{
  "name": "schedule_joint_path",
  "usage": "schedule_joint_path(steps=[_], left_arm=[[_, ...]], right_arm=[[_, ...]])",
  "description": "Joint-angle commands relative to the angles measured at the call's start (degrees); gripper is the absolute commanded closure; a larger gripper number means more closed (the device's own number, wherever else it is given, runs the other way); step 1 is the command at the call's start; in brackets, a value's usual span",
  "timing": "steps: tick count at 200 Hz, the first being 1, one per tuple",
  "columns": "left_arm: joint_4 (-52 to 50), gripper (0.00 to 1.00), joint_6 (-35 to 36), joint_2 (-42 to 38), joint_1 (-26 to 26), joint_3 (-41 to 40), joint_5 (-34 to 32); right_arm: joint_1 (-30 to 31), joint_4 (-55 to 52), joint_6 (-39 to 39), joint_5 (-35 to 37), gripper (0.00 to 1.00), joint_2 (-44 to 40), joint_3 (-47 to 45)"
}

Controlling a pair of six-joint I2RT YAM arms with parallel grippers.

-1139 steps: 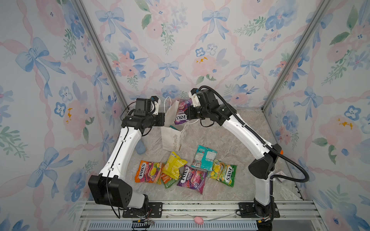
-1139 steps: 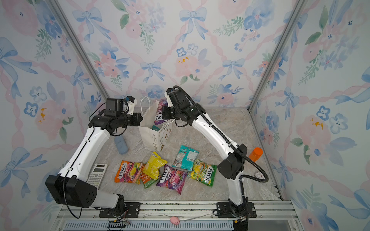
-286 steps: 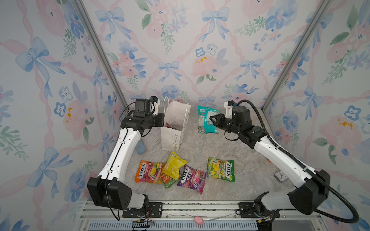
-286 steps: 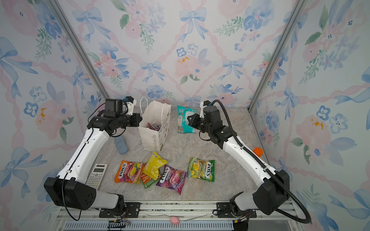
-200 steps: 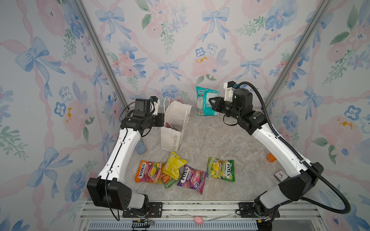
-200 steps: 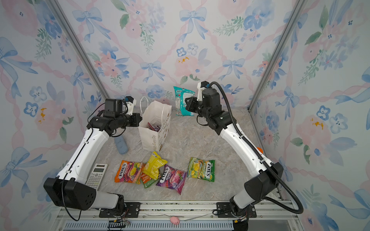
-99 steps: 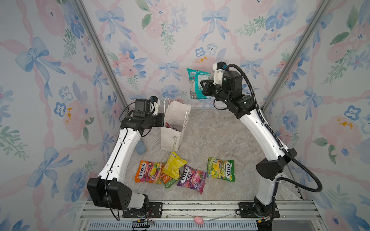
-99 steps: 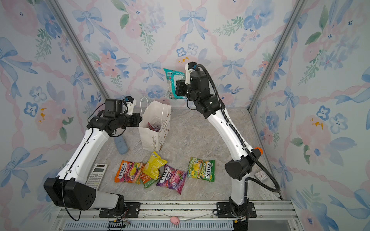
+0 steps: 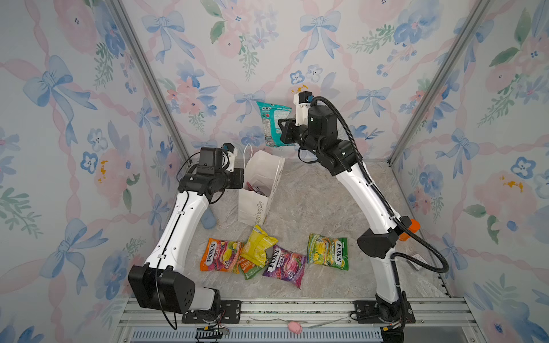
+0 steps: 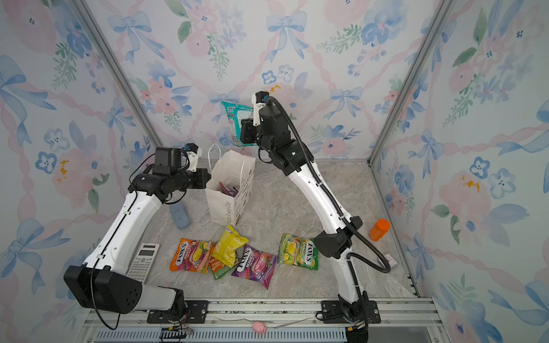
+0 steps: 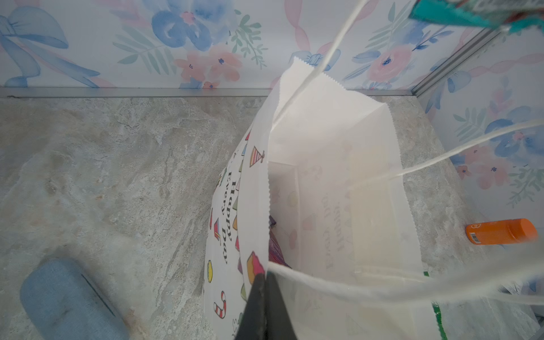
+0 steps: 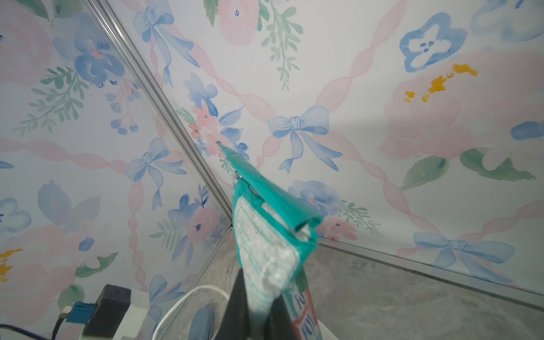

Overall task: Place the snacks into the paper bag
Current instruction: Place the snack in the paper bag.

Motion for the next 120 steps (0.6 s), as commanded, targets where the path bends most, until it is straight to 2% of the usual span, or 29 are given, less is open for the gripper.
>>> schedule_joint_path(steps=[1, 52, 120], left_arm=[[1.64, 1.0, 0.06, -2.2, -0.41, -0.05, 1.08], [1.81, 1.0, -0.02, -2.42, -0.42, -0.2, 1.27], [2.07, 1.0, -0.03, -2.67, -0.41, -0.62, 1.36]], right_arm=[[1.8, 1.31, -0.12, 0.97, 1.0, 0.33, 1.21], [2.91, -0.26, 0.8, 2.14, 1.0, -1.37, -2.46], [3.75, 5.5, 1.79, 5.37, 1.0, -10.5, -19.73]])
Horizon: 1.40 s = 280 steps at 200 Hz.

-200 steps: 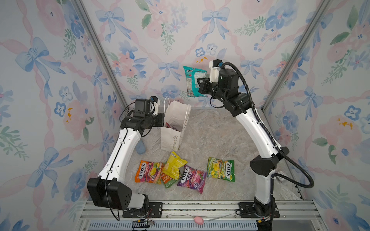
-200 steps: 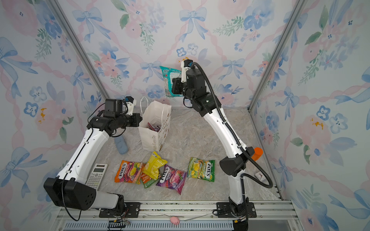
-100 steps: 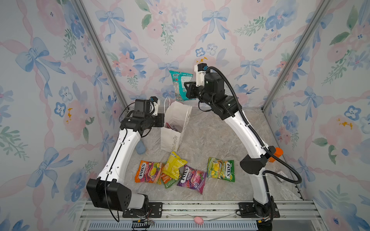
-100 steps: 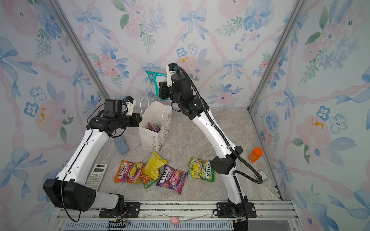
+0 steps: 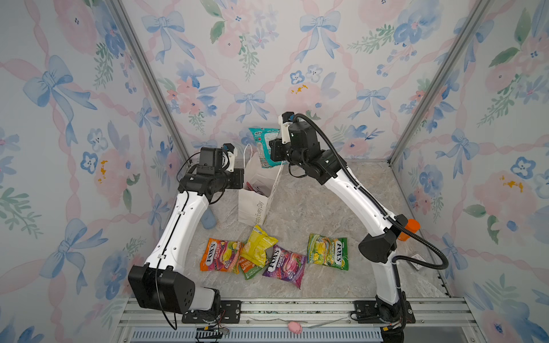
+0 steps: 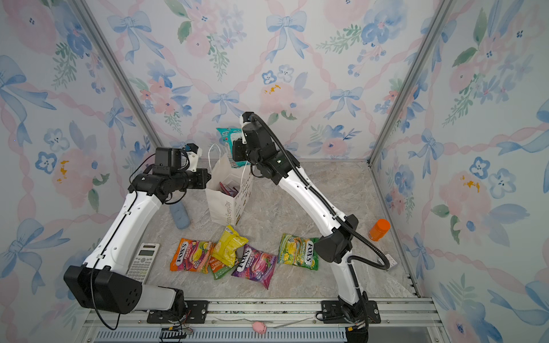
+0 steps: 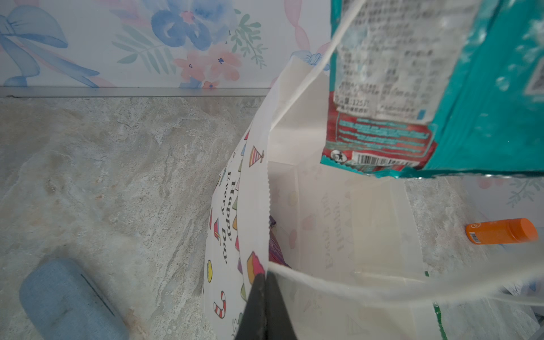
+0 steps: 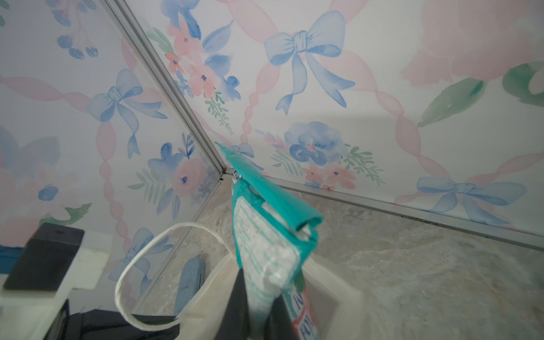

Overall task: Place the snacks into the paper bag
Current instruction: Place the snack in the paper bag.

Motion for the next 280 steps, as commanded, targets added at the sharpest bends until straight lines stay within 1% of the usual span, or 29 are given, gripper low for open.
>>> schedule_joint_path(steps=[1, 69, 111, 172, 216, 249, 253, 280], left_arm=[[2.05, 1.0, -0.03, -2.49, -0.41, -0.34, 1.31], [2.15, 1.0, -0.03, -2.73, -0.41, -0.53, 1.39], [2.26, 1.0, -0.03, -2.72, -0.37, -0.53, 1.39], [2.19, 1.0, -0.03, -2.99, -0.4, -0.72, 1.38], [2.38, 1.0, 0.06, -3.15, -0.48, -0.77, 1.39], [2.32, 1.0, 0.14, -3.1, -0.41, -0.79, 1.45], [2.32, 1.0, 0.15, -3.13, -0.44, -0.82, 1.47], [2.33, 1.0, 0.2, -3.26, -0.41, -0.93, 1.38]], right_arm=[[0.69, 5.82, 1.32, 1.79, 1.0, -6.79, -4.14], [0.81, 10.07, 5.17, 1.12, 1.0, -11.35, -14.29], [0.83, 13.05, 8.69, -0.74, 1.0, -12.09, -17.53], [1.39, 13.15, 12.19, -4.55, 1.0, -7.38, -13.27], [1.88, 12.77, 13.3, -5.36, 1.0, -4.05, -9.44], [1.9, 13.37, 13.71, -6.41, 1.0, -2.6, -8.92], [1.83, 13.41, 15.27, -6.46, 1.0, -2.59, -8.86], [1.89, 13.99, 15.77, -6.99, 1.0, -2.74, -9.62]])
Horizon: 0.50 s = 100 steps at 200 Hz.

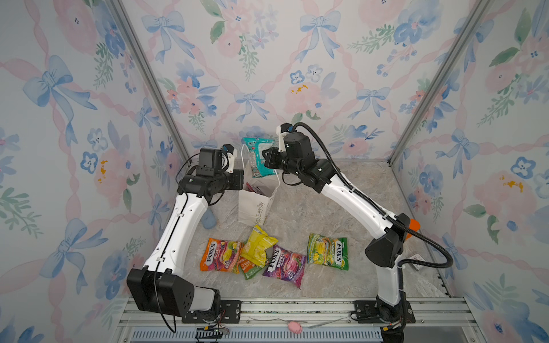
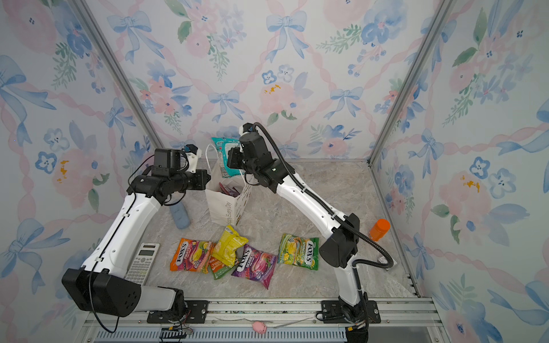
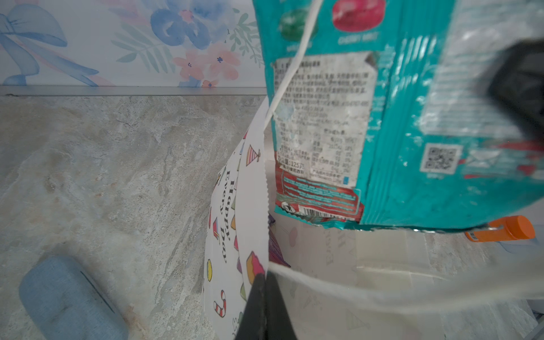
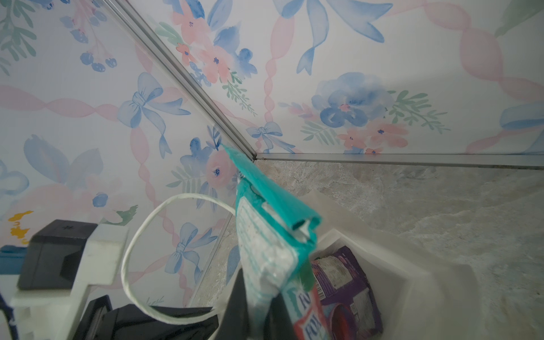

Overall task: Place the snacks into the paper bag
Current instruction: Place the snack in the paper bag.

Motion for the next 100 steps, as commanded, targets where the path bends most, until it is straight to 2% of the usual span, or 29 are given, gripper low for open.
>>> schedule_joint_path(steps=[1, 25, 65, 77, 100], left_arm=[[2.33, 1.0, 0.22, -2.18, -0.41, -0.16, 1.21], [2.32, 1.0, 0.21, -2.13, -0.41, -0.13, 1.12], [2.35, 1.0, 0.28, -2.27, -0.45, -0.15, 1.03], [2.32, 1.0, 0.27, -2.27, -0.46, -0.1, 1.04], [2.32, 1.0, 0.23, -2.27, -0.36, -0.08, 1.03]], right_arm=[[0.5, 3.54, 1.67, -1.33, 1.0, 0.22, 2.01], [0.47, 5.03, 1.68, -2.09, 0.99, -0.58, 0.52], [0.21, 8.29, 0.96, -2.08, 0.74, -3.65, -3.92], [0.13, 9.1, 0.84, -1.52, 0.71, -4.88, -5.53], [-0.35, 10.89, 0.43, -0.6, 0.53, -7.48, -8.7]])
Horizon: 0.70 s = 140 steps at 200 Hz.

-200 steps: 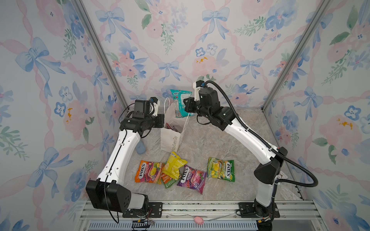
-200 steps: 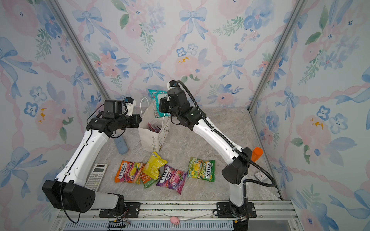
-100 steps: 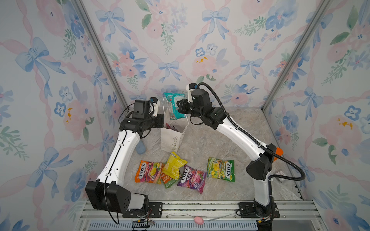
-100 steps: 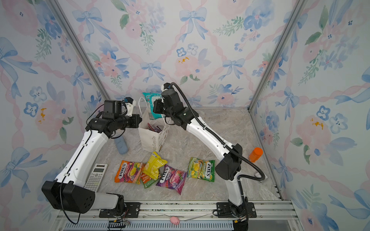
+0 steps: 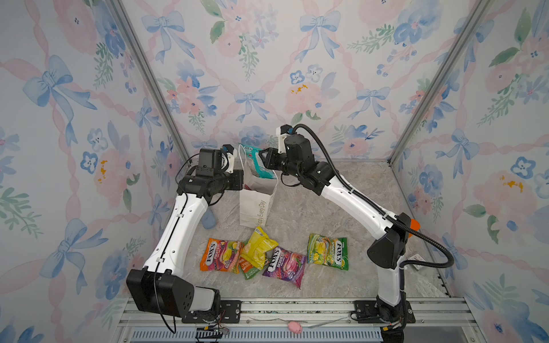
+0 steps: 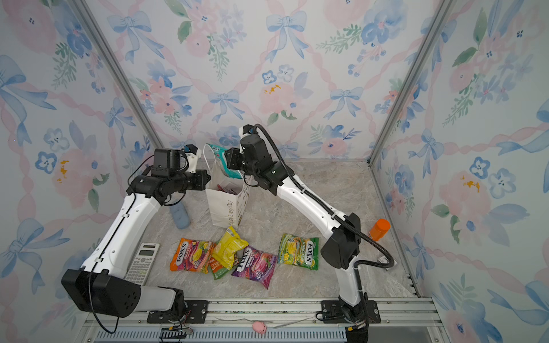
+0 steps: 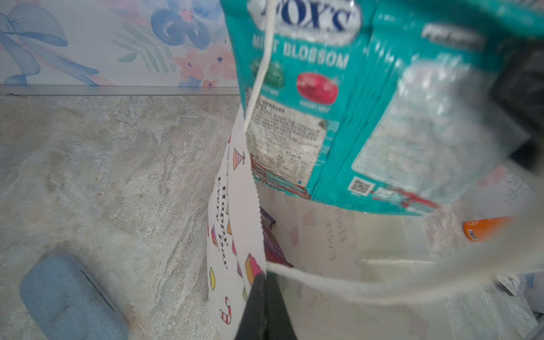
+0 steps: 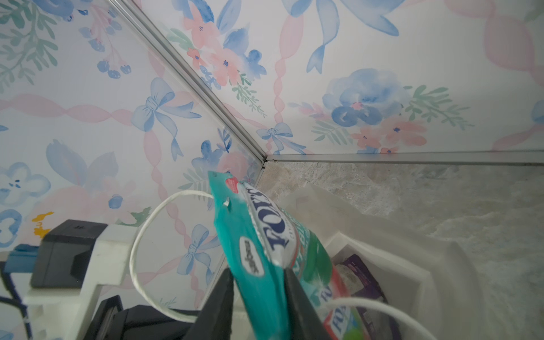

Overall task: Place the snacks into the paper bag
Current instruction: Place the snack in the paper bag.

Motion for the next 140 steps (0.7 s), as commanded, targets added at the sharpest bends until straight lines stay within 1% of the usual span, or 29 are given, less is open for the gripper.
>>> schedule_joint_path(steps=[1, 33, 38, 90, 118, 122, 140], left_arm=[[2.37, 1.0, 0.24, -2.1, -0.38, 0.07, 1.06], [2.37, 1.0, 0.2, -2.14, -0.41, 0.19, 0.98], [2.4, 1.0, 0.2, -2.17, -0.41, 0.19, 0.98], [2.39, 1.0, 0.24, -2.14, -0.36, 0.1, 0.81], [2.41, 1.0, 0.33, -2.27, -0.4, -0.08, 0.66], [2.37, 1.0, 0.32, -2.23, -0.4, -0.08, 0.64], [2.37, 1.0, 0.37, -2.27, -0.34, -0.07, 0.59]], right_arm=[[-0.33, 4.62, -0.43, 0.91, 0.52, -5.16, -2.59], [-1.22, 6.47, -0.39, 2.22, 0.45, -8.51, -6.31], [-1.52, 6.57, -2.13, 2.22, 0.44, -8.94, -6.68], [-3.96, 4.95, -4.94, 2.09, 0.38, -14.39, -11.59], [-5.99, 3.36, -5.33, 2.09, 0.37, -18.79, -19.67], [-6.35, 3.03, -5.35, 2.11, 0.37, -20.87, -20.94], [-8.16, 1.14, -4.74, 2.43, 0.37, -25.23, -28.23]])
